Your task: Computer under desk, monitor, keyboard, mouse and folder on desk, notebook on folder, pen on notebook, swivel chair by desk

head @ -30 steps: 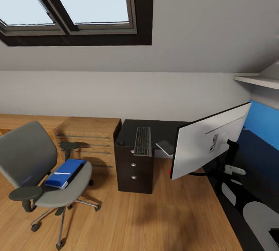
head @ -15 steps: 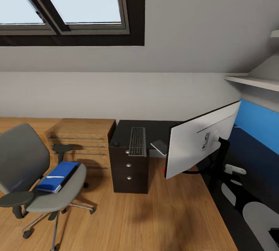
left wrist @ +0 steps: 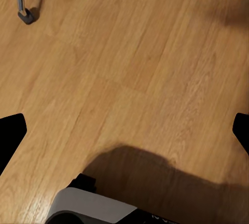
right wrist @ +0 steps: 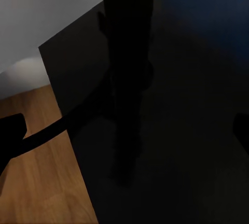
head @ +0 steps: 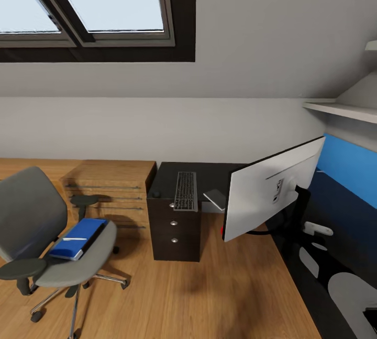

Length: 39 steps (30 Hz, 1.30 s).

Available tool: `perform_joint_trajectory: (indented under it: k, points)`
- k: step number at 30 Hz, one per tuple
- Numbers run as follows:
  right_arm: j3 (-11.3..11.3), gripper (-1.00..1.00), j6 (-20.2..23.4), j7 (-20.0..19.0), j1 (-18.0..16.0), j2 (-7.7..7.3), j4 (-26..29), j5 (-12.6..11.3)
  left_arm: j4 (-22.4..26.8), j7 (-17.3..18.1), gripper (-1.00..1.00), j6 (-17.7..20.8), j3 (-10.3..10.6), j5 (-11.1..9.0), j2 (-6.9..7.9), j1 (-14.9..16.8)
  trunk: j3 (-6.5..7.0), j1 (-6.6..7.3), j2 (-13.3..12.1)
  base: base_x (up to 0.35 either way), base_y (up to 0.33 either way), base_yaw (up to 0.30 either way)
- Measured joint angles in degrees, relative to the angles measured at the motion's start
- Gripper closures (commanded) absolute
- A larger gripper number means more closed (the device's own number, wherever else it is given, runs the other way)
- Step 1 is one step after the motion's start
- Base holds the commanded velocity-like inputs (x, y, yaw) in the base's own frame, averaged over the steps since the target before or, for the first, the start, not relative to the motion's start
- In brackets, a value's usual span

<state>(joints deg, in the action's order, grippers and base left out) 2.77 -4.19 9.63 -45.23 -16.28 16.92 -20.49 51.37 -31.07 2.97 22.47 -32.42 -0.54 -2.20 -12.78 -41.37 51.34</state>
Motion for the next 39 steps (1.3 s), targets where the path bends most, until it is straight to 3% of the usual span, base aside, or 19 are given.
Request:
perform_joint_trajectory:
  k: [5,28,29,30,31,32,33,39]
  points:
    - [0.0,-1.00,0.0,0.0,0.0,0.03,0.0,0.0,0.1,-0.1,-1.00,0.0,0.1,0.0,-0.03,0.0,0.00,0.00,0.0,0.000,0.000,0.000]
    - [0.0,-1.00,0.0,-0.1,0.0,-0.09,0.0,-0.1,1.1,0.2,-1.00,0.3,0.0,0.0,0.24,0.0,-4.13,-5.05,9.2,0.000,0.000,0.000]
    - [0.0,-1.00,0.0,-0.1,0.0,-0.16,0.0,0.0,4.7,0.3,-1.00,1.0,-0.2,0.0,0.33,0.0,-4.30,-5.27,9.6,0.000,0.000,0.000]
    - [0.0,-1.00,0.0,-0.1,0.0,-0.25,0.0,0.0,9.2,0.3,-1.00,4.5,-0.2,0.0,0.34,0.0,-4.48,-5.49,10.0,0.000,0.000,0.000]
    - [0.0,-1.00,0.0,-0.1,0.0,-0.28,0.0,0.0,10.4,0.3,-1.00,6.2,-0.2,-0.1,0.31,0.0,-4.67,-5.71,10.4,0.000,0.000,0.000]
    - [0.0,-1.00,0.0,-0.1,0.0,-0.35,0.0,0.0,14.4,0.3,-1.00,14.2,-0.1,-0.4,0.14,0.0,-4.85,-5.93,10.8,0.000,0.000,0.000]
    - [0.0,-1.00,0.0,-0.1,0.0,-0.36,0.0,0.0,16.7,0.2,-1.00,17.4,-0.1,-0.6,0.09,0.0,-5.03,-6.15,11.2,0.000,0.000,0.000]
    - [0.0,-1.00,0.0,-0.1,0.0,-0.39,-0.1,0.0,24.1,-0.1,-1.00,23.6,-0.1,-1.0,-1.41,0.2,-6.11,-7.47,13.6,0.000,0.000,0.000]
